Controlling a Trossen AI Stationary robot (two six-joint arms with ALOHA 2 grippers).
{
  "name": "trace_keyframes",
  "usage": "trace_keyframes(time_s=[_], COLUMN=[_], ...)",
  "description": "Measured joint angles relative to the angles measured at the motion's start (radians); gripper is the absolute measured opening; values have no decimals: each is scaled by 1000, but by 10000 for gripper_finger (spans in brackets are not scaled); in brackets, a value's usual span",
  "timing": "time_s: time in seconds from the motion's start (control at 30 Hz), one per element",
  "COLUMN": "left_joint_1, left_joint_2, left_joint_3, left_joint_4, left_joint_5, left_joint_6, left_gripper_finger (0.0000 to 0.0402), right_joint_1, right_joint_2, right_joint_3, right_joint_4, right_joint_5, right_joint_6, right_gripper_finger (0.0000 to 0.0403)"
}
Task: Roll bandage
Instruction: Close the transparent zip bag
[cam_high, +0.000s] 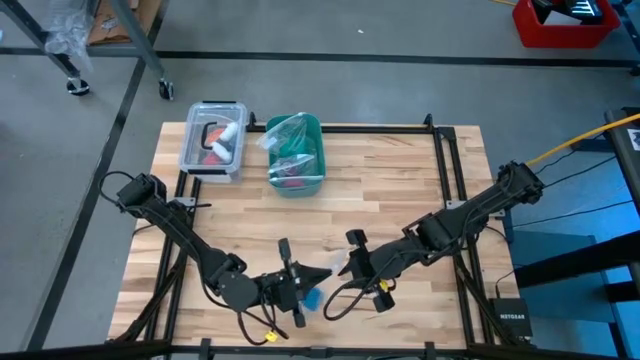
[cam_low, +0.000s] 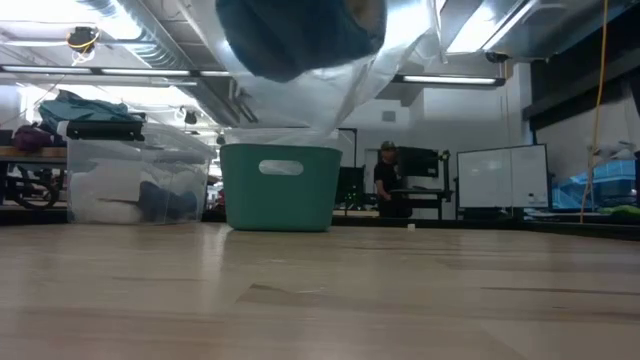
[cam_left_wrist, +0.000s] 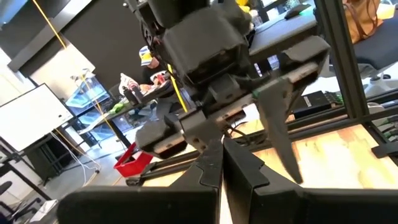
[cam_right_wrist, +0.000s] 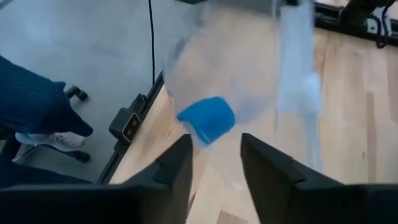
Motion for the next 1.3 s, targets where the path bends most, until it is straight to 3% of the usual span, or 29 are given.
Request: trace_keyframes(time_s=[0.2,0.47,0.9,1.3], left_joint_1=[-1,-16,-78,-79], left_joint_2=[0,0,0,0], left_joint_3=[0,0,0,0], left_joint_4=[-15,-28,-55,-54], left_joint_5=[0,1,4,40], left_joint_6=[-2,-5,-79,-109], left_gripper_finger=[0,0,0,0], right_joint_1=[1,2,2,2], right_joint_2=[6,6,6,7], right_joint_3=[0,0,0,0], right_joint_4=[0,1,161,186], right_joint_5=[-81,-201,-198,-18], right_joint_6=[3,34,25,-53], right_gripper_finger=[178,152,133,133])
